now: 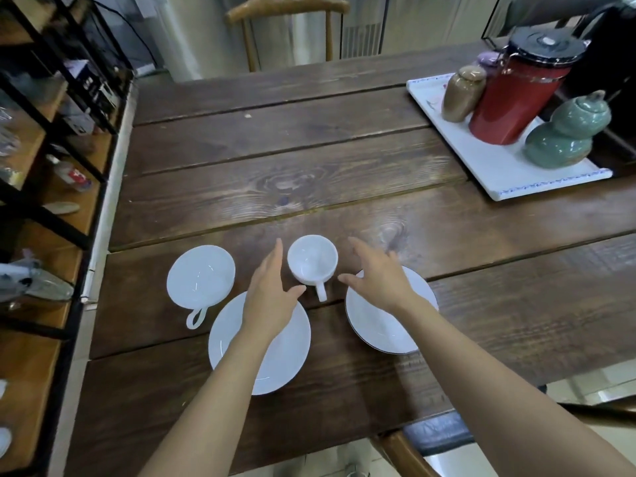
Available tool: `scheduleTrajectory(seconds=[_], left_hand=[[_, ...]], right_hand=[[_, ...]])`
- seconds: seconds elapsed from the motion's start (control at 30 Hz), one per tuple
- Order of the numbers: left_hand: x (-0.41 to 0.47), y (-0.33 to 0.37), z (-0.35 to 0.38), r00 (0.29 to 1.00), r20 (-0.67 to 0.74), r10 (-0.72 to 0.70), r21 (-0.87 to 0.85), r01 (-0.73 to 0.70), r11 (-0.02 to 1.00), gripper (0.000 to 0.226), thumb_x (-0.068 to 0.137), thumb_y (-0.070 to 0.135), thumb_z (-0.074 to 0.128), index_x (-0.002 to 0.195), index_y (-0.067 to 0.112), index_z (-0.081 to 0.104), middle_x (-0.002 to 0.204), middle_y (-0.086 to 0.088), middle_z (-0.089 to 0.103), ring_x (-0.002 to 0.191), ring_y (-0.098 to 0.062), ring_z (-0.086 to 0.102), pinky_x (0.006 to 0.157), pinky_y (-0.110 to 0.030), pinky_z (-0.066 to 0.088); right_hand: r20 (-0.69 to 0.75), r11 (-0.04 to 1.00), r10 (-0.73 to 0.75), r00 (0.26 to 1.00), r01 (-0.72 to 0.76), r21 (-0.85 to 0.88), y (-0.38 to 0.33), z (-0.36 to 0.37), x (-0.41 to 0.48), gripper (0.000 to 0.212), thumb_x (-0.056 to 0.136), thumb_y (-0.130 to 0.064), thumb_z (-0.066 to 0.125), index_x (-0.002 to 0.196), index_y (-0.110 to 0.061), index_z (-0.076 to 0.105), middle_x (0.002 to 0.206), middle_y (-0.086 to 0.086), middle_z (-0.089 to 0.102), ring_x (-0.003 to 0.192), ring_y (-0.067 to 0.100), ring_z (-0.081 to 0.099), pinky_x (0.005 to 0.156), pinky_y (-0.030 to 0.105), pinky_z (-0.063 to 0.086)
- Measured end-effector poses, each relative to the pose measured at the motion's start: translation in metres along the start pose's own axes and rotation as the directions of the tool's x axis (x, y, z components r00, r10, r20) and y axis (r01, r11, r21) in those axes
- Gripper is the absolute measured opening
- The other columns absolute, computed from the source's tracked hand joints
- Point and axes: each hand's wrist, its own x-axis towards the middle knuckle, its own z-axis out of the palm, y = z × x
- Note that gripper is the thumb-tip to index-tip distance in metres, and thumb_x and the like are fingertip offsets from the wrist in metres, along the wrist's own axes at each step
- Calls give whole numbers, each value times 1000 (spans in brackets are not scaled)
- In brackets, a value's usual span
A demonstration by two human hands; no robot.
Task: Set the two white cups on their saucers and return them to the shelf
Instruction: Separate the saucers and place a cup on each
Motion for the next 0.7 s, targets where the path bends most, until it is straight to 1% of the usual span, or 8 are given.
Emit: scheduleTrajectory(seconds=[0.1, 0.13, 0.2, 0.23, 0.3, 0.37, 0.53, 0.7], left_hand=[[9, -5, 0, 997, 82, -10, 1, 10, 1000, 89, 84, 20, 67, 150, 28, 9, 158, -1, 25, 145, -26, 22, 113, -45, 26], [12, -6, 1, 992, 122, -15, 5, 15, 1000, 87, 85, 20, 66, 150, 27, 9, 157, 0, 25, 145, -28, 20, 114, -46, 24], [15, -7, 3, 985, 175, 5, -22, -1, 1000, 83, 86, 20, 65, 150, 27, 13, 156, 0, 28, 145, -31, 20, 114, -47, 23], [17, -8, 3, 986, 165, 28, -67, -17, 998, 80, 85, 19, 66, 149, 27, 18, 153, 0, 35, 142, -30, 28, 111, -45, 28], [17, -7, 3, 992, 110, 59, -161, -41, 986, 72, 82, 14, 69, 144, 24, 34, 142, 0, 49, 132, -23, 44, 100, -33, 37], [15, -4, 0, 993, 88, 73, -195, -55, 979, 66, 80, 12, 71, 138, 23, 42, 135, 0, 55, 123, -18, 50, 91, -26, 37], [10, 14, -4, 985, 94, 142, -235, -116, 965, 63, 77, 10, 74, 133, 23, 47, 130, 1, 58, 105, -8, 48, 85, -24, 37], [4, 42, 7, 961, 175, 213, -199, -178, 964, 64, 76, 14, 76, 131, 25, 46, 128, 4, 57, 101, -6, 46, 80, -20, 40]], right_hand=[[70, 999, -52, 996, 52, 1, -9, 14, 10, 67, 81, -29, 62, 139, -20, 30, 104, -2, 61, 114, 24, 53, 95, 37, 26], [78, 999, -53, 996, 52, 13, -10, 18, 12, 69, 80, -28, 62, 140, -21, 28, 102, -3, 61, 112, 24, 53, 93, 37, 26], [76, 998, -50, 996, 47, 43, -11, 23, 14, 73, 80, -26, 63, 142, -20, 25, 111, -1, 64, 112, 23, 53, 88, 33, 23], [66, 997, -49, 997, 44, 70, -11, 24, 15, 71, 79, -26, 64, 140, -21, 28, 114, 0, 64, 112, 23, 53, 85, 31, 21], [44, 992, -45, 998, 39, 119, -12, 23, 15, 62, 79, -26, 67, 133, -21, 37, 114, 0, 64, 109, 23, 54, 81, 29, 19], [28, 991, -46, 999, 42, 130, -12, 18, 14, 58, 78, -24, 69, 129, -19, 42, 115, 2, 63, 108, 24, 53, 80, 28, 19], [-42, 987, -40, 998, 46, 155, -13, -4, -1, 56, 78, -21, 70, 127, -18, 45, 115, -1, 63, 108, 21, 54, 89, 28, 22], [-69, 989, 23, 997, -13, 144, 1, -37, -30, 57, 76, -22, 71, 128, -20, 45, 116, -1, 62, 110, 19, 55, 94, 30, 23]])
